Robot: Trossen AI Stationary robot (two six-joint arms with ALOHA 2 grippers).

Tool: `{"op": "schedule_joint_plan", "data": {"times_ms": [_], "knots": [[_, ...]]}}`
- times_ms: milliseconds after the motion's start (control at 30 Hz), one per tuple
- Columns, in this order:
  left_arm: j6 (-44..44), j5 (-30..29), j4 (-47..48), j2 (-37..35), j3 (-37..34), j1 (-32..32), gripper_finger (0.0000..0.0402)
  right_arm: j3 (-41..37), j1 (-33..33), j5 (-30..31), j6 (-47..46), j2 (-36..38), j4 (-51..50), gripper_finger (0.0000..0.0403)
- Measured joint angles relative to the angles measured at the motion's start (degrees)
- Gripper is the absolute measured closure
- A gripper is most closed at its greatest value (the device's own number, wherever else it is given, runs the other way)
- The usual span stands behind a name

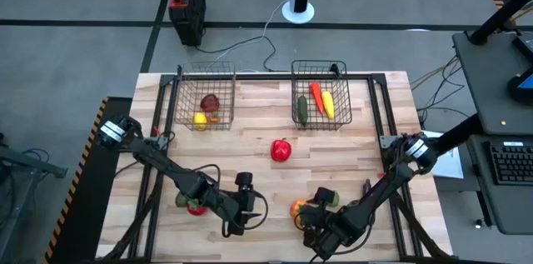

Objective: Sort produce into baskets
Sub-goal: Put the orange tomato into the left yellow wire basket

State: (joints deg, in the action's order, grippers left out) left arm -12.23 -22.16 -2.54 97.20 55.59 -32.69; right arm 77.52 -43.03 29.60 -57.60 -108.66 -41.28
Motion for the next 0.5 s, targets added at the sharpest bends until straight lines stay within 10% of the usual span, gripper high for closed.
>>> {"op": "schedule_joint_plan", "data": {"times_ms": [500], "knots": [[-0.3,-0.9,-0.8,1.1,-0.1,0.0,0.017,-2.5,1.0,-0.3,-2.8,0.0,1.7,0.0044]]}}
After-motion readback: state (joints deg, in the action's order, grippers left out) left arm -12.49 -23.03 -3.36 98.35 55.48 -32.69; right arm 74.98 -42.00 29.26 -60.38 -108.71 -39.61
